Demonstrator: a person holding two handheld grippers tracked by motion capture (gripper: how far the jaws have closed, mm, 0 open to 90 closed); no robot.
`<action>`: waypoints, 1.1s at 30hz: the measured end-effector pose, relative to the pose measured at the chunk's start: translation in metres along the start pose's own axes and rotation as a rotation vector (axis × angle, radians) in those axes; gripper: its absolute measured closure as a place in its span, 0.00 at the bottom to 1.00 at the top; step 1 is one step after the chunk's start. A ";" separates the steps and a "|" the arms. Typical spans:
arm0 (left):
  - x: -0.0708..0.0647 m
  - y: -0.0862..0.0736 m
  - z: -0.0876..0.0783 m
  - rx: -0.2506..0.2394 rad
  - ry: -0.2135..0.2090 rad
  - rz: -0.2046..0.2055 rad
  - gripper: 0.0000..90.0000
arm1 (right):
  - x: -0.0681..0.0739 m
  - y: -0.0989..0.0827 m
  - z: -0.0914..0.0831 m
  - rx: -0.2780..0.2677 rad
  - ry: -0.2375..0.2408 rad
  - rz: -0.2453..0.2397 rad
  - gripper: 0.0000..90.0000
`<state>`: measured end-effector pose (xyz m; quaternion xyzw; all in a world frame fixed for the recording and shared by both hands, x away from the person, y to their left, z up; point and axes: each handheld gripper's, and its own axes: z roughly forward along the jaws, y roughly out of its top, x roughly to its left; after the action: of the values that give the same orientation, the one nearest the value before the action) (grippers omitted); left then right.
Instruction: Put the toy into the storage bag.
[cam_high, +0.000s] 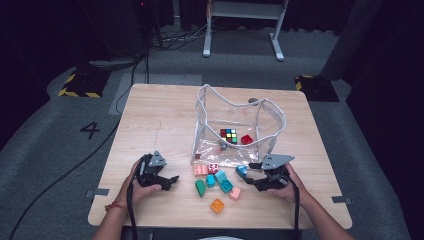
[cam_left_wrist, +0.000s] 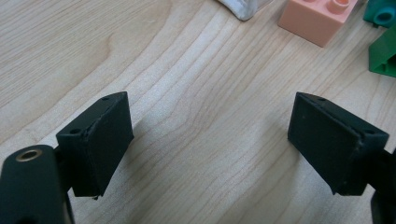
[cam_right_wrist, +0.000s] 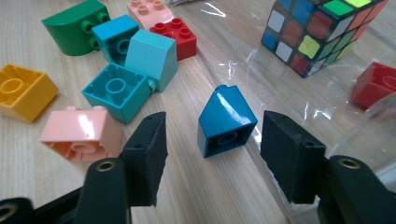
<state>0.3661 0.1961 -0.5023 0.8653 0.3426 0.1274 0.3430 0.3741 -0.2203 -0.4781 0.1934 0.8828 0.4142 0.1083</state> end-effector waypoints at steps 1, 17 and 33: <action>0.000 0.000 0.000 0.000 -0.001 -0.002 0.16 | -0.001 0.001 0.003 -0.001 -0.002 -0.001 0.45; 0.000 0.000 0.000 0.001 -0.001 -0.002 0.16 | -0.001 0.005 0.021 0.036 -0.035 -0.024 0.62; 0.000 0.000 0.000 0.002 -0.002 -0.003 0.16 | -0.003 -0.001 -0.004 0.006 -0.016 -0.009 0.64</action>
<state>0.3660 0.1961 -0.5023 0.8652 0.3437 0.1259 0.3427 0.3756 -0.2248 -0.4765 0.1931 0.8841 0.4093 0.1166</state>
